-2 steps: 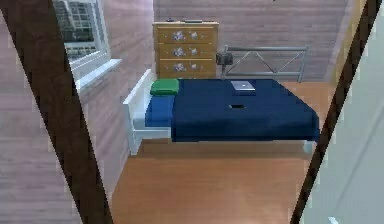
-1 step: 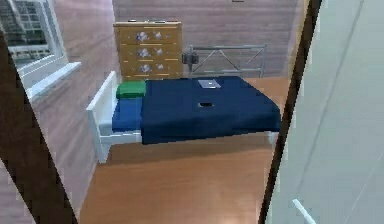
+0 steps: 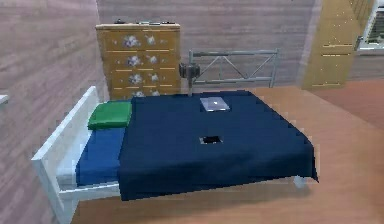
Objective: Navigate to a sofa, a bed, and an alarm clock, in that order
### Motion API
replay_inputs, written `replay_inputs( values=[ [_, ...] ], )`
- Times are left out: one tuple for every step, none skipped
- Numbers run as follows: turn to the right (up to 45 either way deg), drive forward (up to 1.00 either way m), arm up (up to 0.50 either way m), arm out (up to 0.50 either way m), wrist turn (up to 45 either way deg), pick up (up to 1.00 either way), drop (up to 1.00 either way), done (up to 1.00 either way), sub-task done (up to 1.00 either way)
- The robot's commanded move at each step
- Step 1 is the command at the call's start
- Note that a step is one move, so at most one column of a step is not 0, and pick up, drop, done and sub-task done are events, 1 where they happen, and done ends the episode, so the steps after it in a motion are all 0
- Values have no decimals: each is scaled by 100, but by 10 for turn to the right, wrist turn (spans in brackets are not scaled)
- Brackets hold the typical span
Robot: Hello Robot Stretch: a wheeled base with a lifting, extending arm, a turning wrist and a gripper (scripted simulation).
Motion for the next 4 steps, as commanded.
replay_inputs(
  values=[
    [-30, 0, 0, 0, 0, 0, 0, 0, 0],
    [0, 40, 0, 0, 0, 0, 0, 0, 0],
    [0, 0, 0, 0, 0, 0, 0, 0, 100],
    [180, 0, 0, 0, 0, 0, 0, 0, 0]
  ],
)
